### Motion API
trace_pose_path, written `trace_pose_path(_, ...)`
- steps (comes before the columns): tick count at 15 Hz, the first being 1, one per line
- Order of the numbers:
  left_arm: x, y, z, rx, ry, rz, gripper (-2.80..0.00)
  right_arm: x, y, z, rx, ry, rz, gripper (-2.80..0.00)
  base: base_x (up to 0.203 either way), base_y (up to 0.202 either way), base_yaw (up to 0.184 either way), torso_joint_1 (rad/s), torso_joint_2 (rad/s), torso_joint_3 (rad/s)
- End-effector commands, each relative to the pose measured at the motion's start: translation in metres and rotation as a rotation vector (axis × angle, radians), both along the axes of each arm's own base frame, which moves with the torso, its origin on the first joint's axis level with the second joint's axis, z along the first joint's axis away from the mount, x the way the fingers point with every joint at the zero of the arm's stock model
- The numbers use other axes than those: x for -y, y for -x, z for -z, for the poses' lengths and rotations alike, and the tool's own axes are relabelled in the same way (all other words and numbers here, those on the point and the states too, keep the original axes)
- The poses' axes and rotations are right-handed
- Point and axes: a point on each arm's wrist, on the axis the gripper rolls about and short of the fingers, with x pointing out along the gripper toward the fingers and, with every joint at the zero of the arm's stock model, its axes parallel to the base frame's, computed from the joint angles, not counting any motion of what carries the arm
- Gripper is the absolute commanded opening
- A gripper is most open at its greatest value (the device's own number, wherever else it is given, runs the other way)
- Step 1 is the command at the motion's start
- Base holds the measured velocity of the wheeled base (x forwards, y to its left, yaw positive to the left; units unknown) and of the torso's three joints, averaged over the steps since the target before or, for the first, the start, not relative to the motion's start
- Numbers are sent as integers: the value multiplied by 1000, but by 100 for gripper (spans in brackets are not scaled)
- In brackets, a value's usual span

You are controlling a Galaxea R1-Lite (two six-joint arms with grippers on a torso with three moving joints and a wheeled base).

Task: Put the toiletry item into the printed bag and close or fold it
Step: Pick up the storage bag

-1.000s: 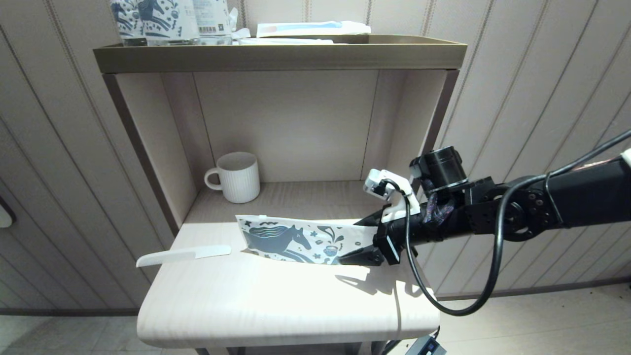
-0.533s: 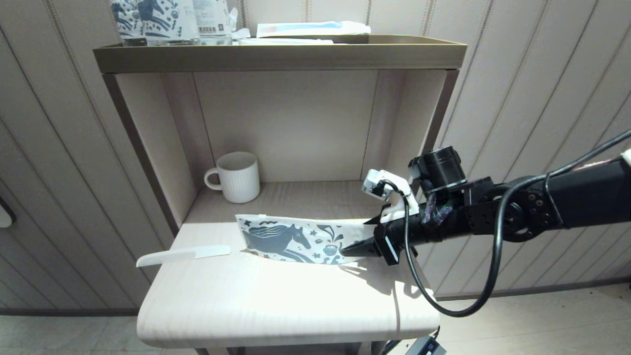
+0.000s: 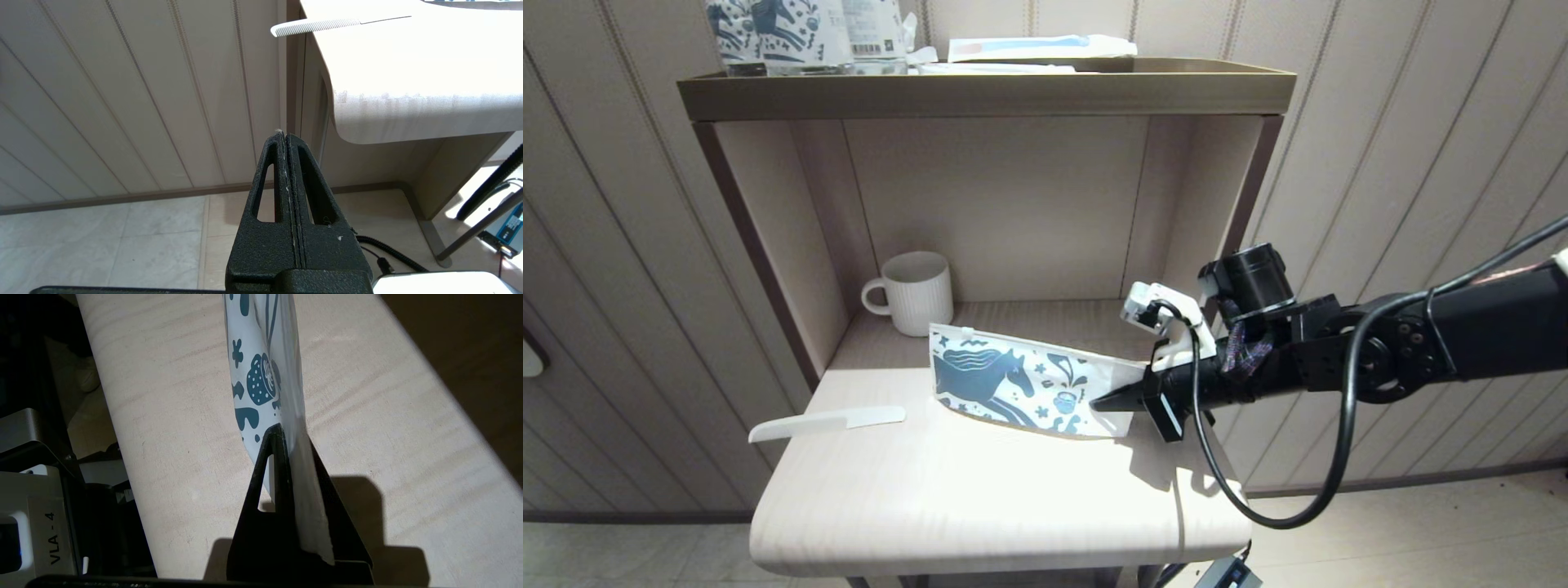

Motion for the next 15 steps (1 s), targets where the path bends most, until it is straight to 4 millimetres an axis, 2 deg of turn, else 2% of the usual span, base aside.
trace_pose_path(1, 0, 0, 0, -1, -4, 1, -280, 4, 7, -12, 30, -15, -2, -280, 0, 0, 0, 0, 0, 0)
trace_pose_path(6, 0, 1, -3, 17, -10, 1, -280, 20, 34, -42, 99, -45, 12, -280, 0, 0, 0, 0, 0, 0)
trace_pose_path(9, 2, 13, -45, 137, 5, 71, -280, 32, 64, -60, 144, -64, 13, -280, 0, 0, 0, 0, 0, 0)
trace_pose_path(11, 3, 9, -77, 117, 33, 144, -280, 44, 89, -72, 153, -67, 14, -280, 0, 0, 0, 0, 0, 0)
trace_pose_path(13, 5, -4, -105, 58, 98, 245, -280, 56, 117, -81, 140, -58, 14, -280, 0, 0, 0, 0, 0, 0)
trace_pose_path(15, 8, -29, -126, -29, 156, 367, -280, 66, 139, -85, 124, -50, 15, -280, 0, 0, 0, 0, 0, 0)
